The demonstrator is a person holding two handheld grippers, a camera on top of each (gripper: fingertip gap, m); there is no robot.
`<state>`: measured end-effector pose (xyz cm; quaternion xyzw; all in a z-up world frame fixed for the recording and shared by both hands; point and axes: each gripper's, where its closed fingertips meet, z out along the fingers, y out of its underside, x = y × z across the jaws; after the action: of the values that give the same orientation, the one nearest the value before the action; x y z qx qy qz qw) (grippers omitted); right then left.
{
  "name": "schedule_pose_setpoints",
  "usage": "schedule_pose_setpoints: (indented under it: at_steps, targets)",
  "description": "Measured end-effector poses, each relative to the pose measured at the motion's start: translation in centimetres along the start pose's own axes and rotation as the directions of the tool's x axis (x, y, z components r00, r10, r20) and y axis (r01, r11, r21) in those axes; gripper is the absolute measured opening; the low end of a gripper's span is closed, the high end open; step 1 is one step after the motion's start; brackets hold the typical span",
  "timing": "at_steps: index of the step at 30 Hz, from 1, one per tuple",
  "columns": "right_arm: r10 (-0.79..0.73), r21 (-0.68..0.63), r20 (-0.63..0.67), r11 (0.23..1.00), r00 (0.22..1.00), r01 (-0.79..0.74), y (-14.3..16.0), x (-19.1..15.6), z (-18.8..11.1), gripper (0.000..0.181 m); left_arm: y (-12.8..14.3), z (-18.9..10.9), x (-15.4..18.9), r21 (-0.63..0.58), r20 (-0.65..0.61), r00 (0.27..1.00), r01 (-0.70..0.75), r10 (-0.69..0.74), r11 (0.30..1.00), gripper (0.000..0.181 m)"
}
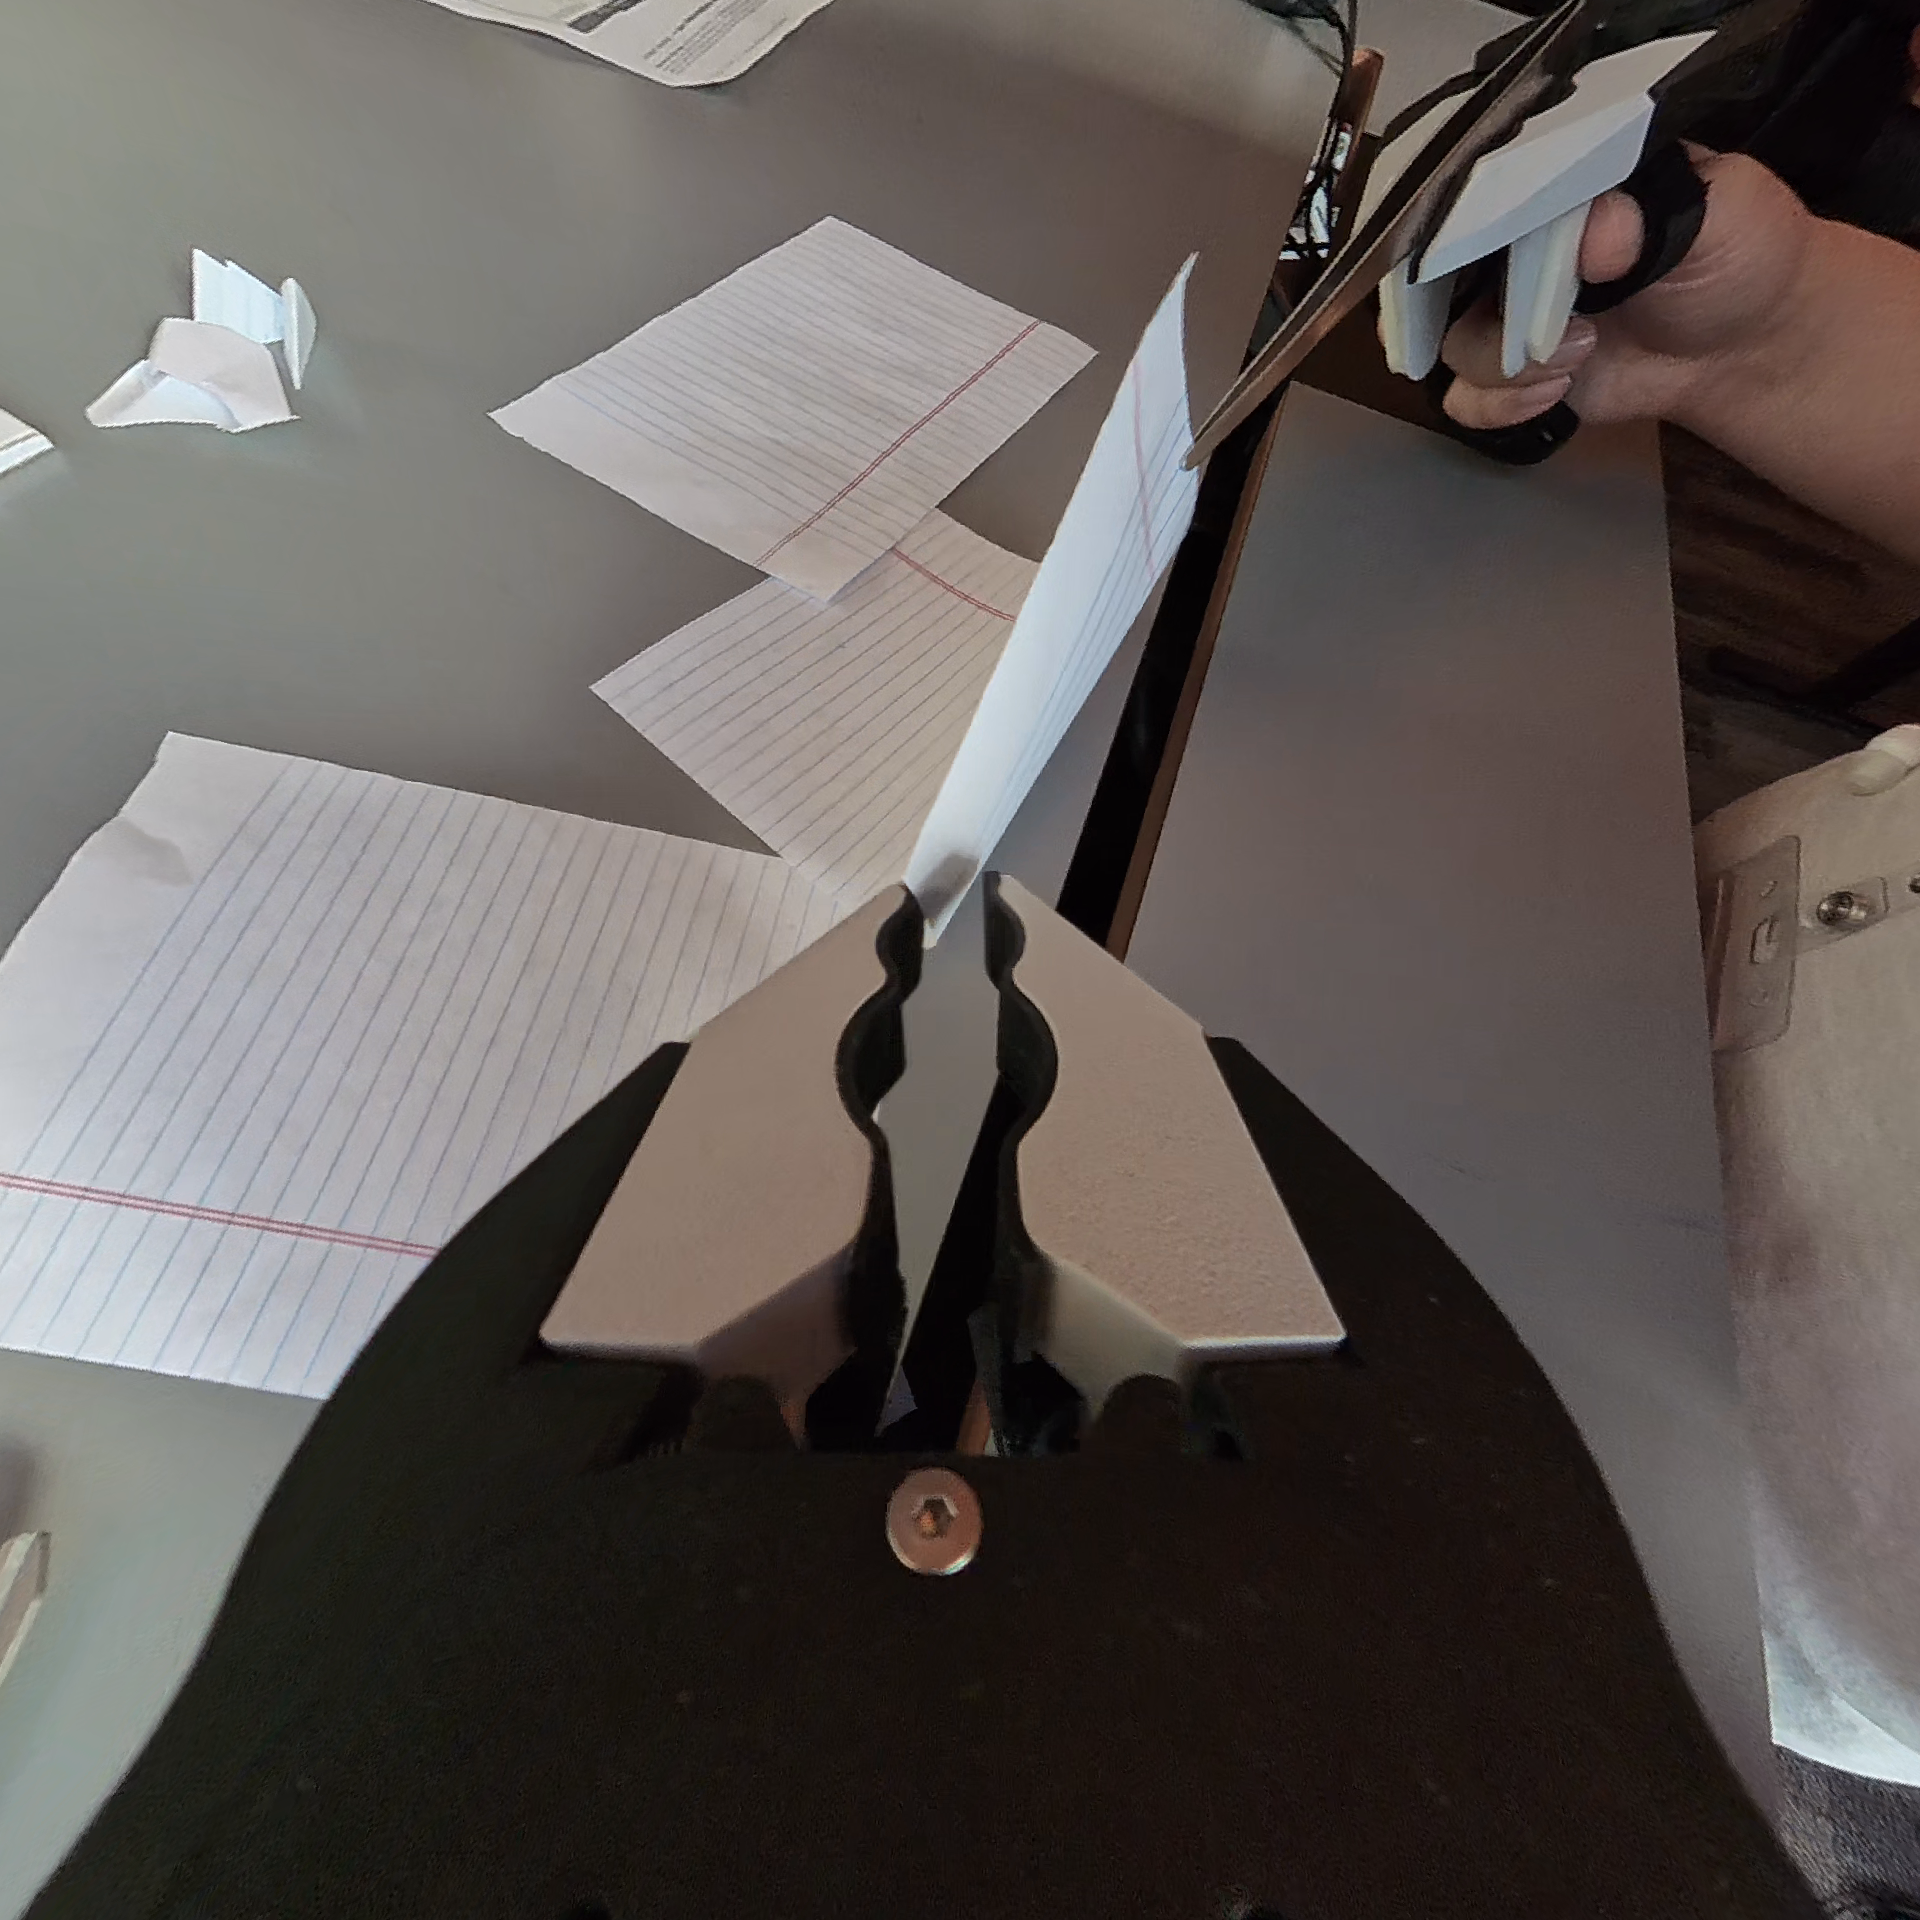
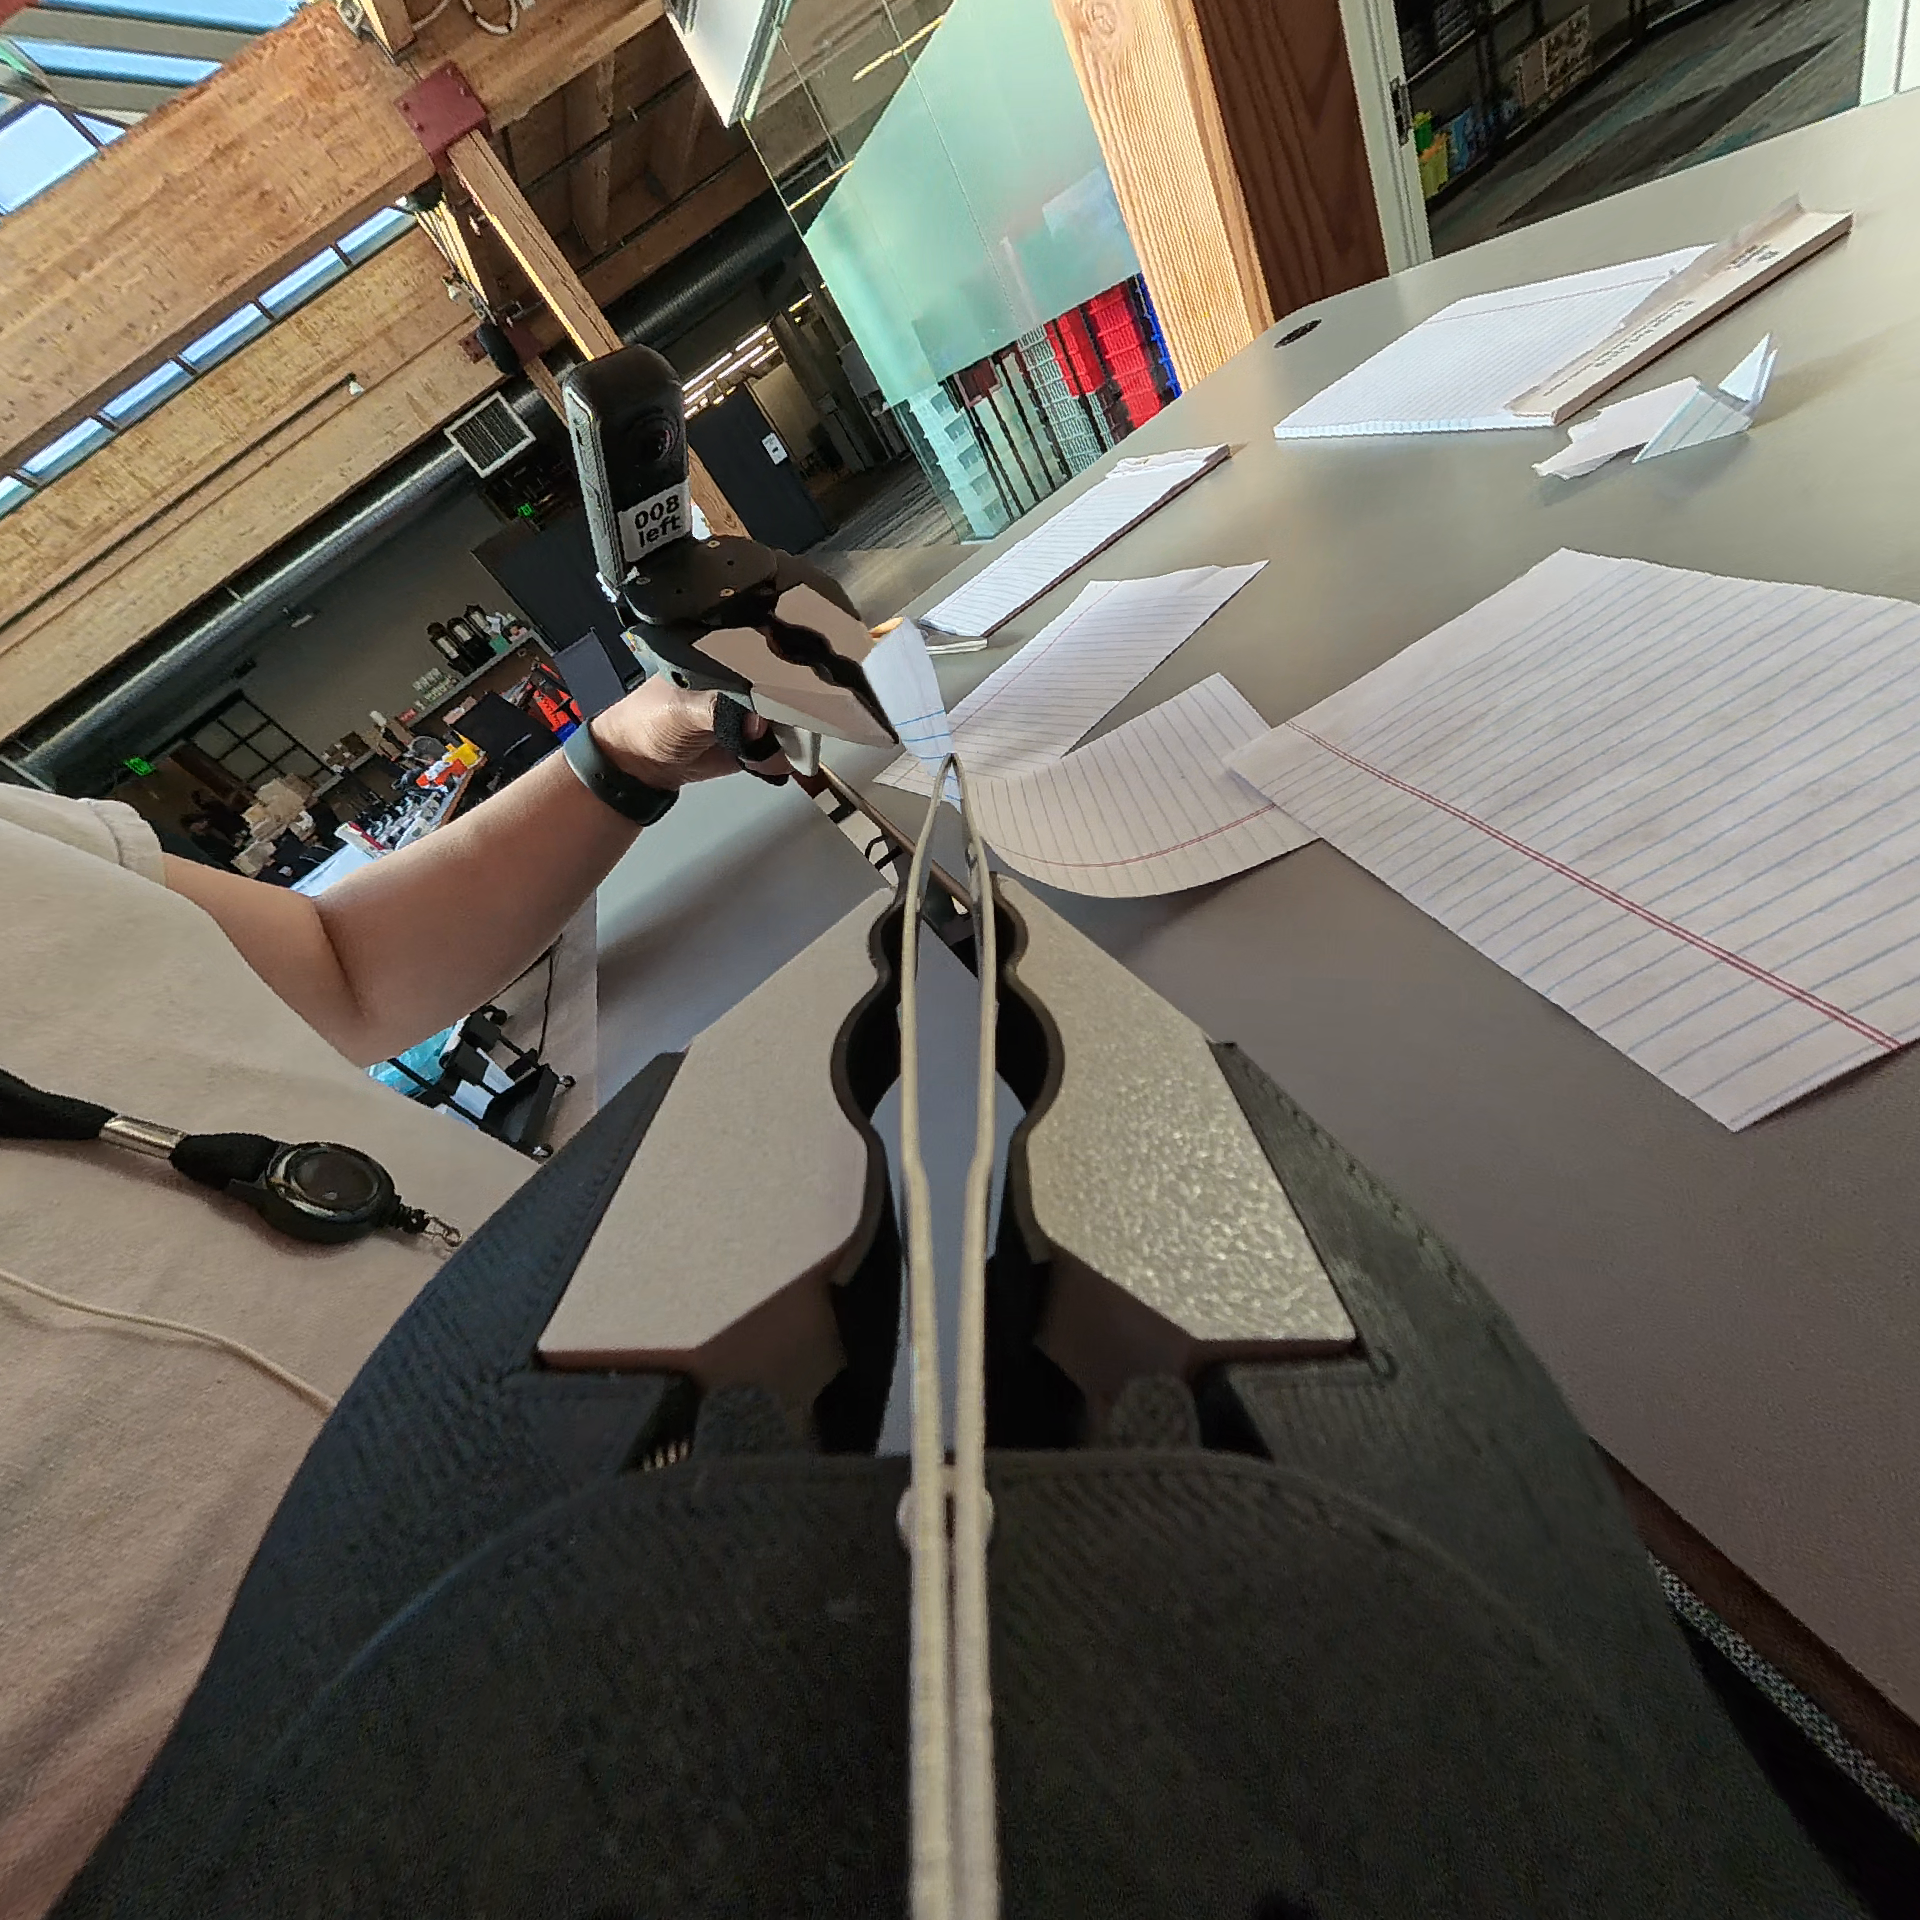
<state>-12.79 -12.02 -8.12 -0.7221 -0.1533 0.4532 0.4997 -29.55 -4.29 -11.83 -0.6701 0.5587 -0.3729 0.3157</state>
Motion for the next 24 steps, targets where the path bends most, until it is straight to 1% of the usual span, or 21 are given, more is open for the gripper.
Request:
schedule_pose_setpoints:
  at_steps: [1,5,8,10,15,18,24]
  targets:
    - [0.0,-0.002,-0.006,1.0,1.0,0.0,0.1,0.1,-0.1,0.011,0.0,0.1,0.3,0.004,-0.012,1.0,0.01,-0.01,1.0,0.002]
    - [0.002,-0.009,-0.031,1.0,1.0,-0.002,0.2,0.6,-0.4,0.011,0.0,0.5,1.7,0.007,-0.084,0.992,0.093,-0.092,0.996,0.0]
    - [0.006,-0.011,-0.026,1.0,1.0,-0.006,0.2,0.5,-0.6,0.012,0.1,0.3,2.1,0.009,-0.064,0.99,0.127,-0.126,0.992,0.0]
    - [0.004,-0.019,-0.013,1.0,1.0,-0.005,0.2,0.4,-0.6,0.013,0.0,-0.1,2.2,0.021,-0.052,0.983,0.175,-0.174,0.984,0.0]
    - [-0.025,-0.046,-0.001,0.999,1.0,0.025,0.7,0.1,0.0,0.015,-0.2,-0.8,2.3,0.042,-0.074,0.944,0.325,-0.322,0.945,0.0]
    - [-0.032,-0.054,-0.007,0.998,0.999,0.032,0.7,0.3,0.5,0.015,-0.1,-1.1,2.1,0.045,-0.088,0.923,0.379,-0.375,0.924,0.0]
    - [-0.035,-0.064,-0.004,0.997,0.999,0.035,0.5,0.7,1.2,0.018,0.7,-0.8,1.7,-0.006,-0.106,0.892,0.442,-0.44,0.897,0.0]
